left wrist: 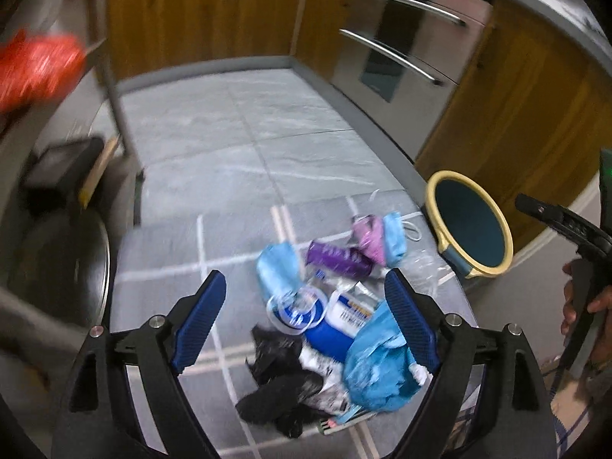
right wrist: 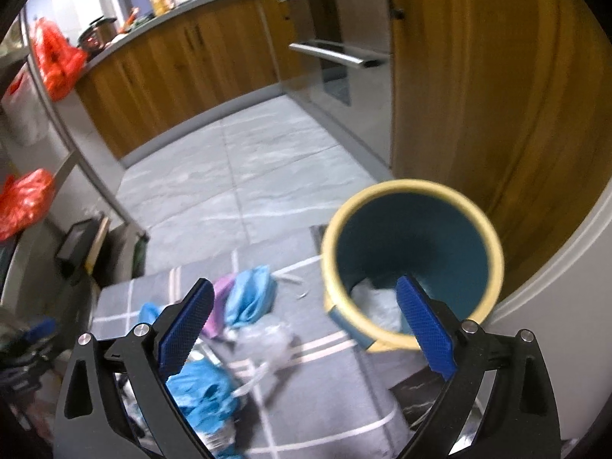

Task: Collect trash
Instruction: 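Grasp the blue gloves with the right tool while the left tool grasps the black bag, then carry the blue gloves and black bag with foil wrapper over the bin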

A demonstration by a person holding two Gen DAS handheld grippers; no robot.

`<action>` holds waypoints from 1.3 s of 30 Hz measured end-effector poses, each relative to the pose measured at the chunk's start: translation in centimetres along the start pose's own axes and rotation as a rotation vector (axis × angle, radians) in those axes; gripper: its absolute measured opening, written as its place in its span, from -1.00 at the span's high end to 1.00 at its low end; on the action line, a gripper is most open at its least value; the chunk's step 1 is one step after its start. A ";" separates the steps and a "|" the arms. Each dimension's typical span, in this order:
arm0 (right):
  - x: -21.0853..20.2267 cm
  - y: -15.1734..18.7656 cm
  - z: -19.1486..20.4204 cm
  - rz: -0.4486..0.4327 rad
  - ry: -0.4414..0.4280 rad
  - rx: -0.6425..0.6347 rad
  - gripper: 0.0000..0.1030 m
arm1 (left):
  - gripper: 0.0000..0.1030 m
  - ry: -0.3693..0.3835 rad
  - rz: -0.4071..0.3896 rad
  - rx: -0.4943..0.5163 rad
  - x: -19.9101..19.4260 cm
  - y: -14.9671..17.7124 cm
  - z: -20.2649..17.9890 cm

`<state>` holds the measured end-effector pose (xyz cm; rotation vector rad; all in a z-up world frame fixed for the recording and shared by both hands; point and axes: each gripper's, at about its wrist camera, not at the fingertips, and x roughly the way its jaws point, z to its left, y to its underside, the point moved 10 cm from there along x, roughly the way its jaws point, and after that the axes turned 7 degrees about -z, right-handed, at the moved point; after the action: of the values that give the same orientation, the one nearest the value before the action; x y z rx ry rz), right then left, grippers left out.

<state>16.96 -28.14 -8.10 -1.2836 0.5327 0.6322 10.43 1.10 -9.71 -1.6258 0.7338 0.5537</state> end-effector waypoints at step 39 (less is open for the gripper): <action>2.3 16.8 10.7 0.471 -0.192 -0.110 0.94 | 0.81 -0.014 0.339 0.092 2.6 10.5 0.1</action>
<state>7.14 -14.68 -19.21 -1.1892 0.6522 1.1788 4.61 -0.16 -18.77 -1.4192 1.0193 0.7608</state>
